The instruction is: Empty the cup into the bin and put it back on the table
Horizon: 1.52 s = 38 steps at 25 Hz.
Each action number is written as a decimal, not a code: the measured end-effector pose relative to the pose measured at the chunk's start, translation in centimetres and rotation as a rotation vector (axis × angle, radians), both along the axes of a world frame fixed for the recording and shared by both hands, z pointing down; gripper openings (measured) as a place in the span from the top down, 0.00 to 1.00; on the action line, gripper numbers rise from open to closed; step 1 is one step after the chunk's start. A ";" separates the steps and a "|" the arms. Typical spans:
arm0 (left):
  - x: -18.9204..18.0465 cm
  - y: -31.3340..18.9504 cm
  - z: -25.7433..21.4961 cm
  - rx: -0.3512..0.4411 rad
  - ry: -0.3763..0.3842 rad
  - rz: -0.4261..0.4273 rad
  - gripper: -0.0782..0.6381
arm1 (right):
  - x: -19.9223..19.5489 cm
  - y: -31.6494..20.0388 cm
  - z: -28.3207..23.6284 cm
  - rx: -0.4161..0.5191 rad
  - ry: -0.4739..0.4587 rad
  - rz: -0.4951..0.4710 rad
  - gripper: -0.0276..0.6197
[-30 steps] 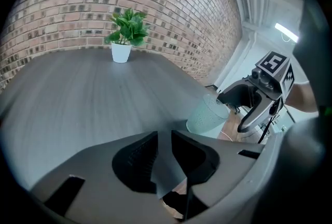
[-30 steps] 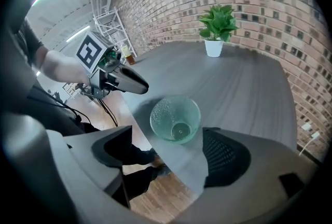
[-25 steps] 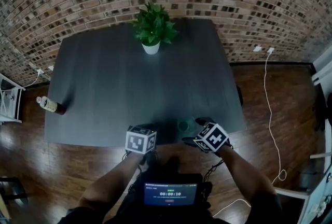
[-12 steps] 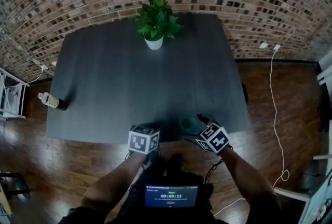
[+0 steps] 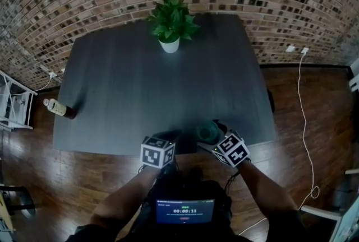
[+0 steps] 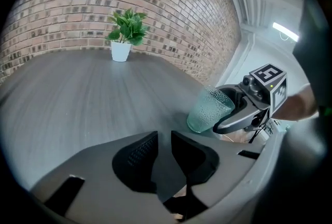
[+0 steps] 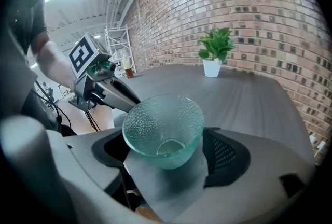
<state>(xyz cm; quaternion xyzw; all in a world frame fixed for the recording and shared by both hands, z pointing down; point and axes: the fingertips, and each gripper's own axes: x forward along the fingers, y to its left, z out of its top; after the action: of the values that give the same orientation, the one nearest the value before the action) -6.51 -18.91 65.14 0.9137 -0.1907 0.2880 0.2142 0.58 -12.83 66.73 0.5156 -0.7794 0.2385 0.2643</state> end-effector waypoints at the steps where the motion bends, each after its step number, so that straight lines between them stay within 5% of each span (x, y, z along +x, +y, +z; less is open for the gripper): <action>1: 0.1 0.0 0.1 0.004 0.005 0.002 0.78 | -0.1 -0.1 0.0 0.003 -0.001 -0.001 0.28; 20: 0.5 -0.1 -1.0 0.053 0.098 0.015 0.78 | -0.7 -1.5 -2.0 0.231 -0.008 0.026 0.33; 31: 0.5 -1.7 -6.4 0.070 0.179 -0.002 0.78 | -0.9 -1.6 -6.0 0.230 -0.039 0.043 0.34; 38: 0.7 -3.2 -13.1 0.121 0.276 0.001 0.88 | -0.6 -1.9 -12.0 0.261 -0.023 0.055 0.34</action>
<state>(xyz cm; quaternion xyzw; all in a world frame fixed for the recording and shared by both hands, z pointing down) -5.85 -22.07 52.01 0.9559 -0.1759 0.1477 0.1829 0.03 -14.76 54.77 0.5639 -0.7925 0.1480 0.1793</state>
